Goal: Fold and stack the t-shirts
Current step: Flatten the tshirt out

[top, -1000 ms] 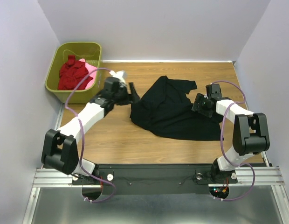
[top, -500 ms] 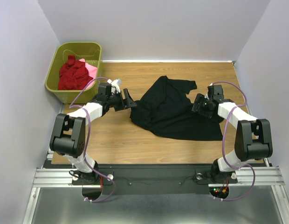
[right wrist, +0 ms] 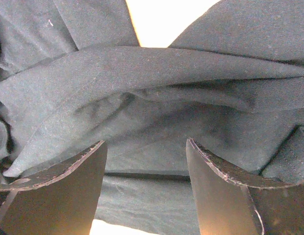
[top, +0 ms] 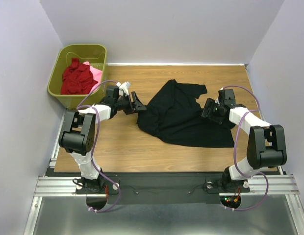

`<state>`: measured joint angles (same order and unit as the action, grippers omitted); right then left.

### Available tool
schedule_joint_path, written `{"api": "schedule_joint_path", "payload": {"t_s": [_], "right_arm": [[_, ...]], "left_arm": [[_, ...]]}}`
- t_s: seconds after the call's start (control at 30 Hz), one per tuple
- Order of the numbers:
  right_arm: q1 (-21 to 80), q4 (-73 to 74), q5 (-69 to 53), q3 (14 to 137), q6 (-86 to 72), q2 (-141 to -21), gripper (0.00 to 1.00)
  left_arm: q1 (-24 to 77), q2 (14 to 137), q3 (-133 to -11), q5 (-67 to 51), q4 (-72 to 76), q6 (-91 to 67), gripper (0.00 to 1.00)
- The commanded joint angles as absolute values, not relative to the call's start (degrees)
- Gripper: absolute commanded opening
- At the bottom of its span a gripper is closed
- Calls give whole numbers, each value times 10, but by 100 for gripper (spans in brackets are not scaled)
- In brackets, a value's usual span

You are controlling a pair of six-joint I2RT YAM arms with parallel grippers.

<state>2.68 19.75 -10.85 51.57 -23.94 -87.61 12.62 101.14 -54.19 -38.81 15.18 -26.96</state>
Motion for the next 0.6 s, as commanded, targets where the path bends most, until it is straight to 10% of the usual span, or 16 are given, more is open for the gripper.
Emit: {"api": "schedule_joint_path", "payload": {"t_s": [0.0,0.57], "right_arm": [[24,195,-116,514,-234,-867,72],[24,195,-113,509,-231,-855,72]], "left_arm": [[124,1001,-566,-432,197,-291,67],[125,927,-527,-413,199,-288,44]]}}
